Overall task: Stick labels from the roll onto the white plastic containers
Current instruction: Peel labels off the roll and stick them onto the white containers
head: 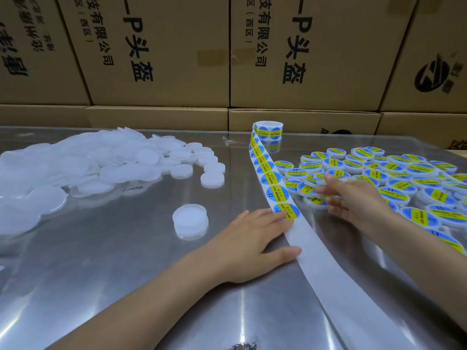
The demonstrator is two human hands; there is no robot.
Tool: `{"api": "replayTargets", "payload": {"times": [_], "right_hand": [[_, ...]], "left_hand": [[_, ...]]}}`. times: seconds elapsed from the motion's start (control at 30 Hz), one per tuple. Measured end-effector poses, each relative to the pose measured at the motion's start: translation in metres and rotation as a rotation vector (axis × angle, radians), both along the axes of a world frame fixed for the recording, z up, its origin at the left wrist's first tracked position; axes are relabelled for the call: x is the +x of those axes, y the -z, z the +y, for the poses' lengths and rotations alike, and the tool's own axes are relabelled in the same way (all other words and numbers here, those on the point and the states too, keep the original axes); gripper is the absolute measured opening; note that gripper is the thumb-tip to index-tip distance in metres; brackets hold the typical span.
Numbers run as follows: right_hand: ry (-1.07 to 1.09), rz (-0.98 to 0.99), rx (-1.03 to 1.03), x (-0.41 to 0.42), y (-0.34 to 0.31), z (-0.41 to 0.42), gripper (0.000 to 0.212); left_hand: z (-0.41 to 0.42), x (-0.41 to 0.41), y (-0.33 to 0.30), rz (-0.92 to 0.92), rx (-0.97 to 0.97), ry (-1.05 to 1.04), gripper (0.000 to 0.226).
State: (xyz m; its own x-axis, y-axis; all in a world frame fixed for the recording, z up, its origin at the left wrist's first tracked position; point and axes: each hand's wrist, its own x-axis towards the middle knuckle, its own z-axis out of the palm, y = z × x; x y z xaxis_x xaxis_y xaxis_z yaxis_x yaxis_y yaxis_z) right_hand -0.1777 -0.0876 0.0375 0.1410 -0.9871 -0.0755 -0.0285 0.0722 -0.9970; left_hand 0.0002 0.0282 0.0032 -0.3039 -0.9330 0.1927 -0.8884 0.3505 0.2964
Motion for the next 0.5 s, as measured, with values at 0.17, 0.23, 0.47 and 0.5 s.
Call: {"api": "replayTargets", "payload": {"times": [0.17,0.23,0.47,0.5], "right_hand": [[0.001,0.064,0.043,-0.005,0.003,-0.005,0.013],[0.013,0.099,0.034,-0.004,0.003,-0.006,0.015],[-0.131,0.263,-0.508,0.021,0.006,0.014,0.022],[-0.225,0.331,-0.609,0.025,0.009,0.019,0.018]], "left_hand": [[0.002,0.002,-0.012,-0.090,-0.093,-0.096,0.047],[0.003,0.001,-0.016,-0.164,-0.185,-0.116,0.048],[0.015,-0.008,-0.023,-0.275,-0.406,-0.075,0.055],[0.016,-0.009,-0.023,-0.282,-0.446,-0.068,0.052]]}}
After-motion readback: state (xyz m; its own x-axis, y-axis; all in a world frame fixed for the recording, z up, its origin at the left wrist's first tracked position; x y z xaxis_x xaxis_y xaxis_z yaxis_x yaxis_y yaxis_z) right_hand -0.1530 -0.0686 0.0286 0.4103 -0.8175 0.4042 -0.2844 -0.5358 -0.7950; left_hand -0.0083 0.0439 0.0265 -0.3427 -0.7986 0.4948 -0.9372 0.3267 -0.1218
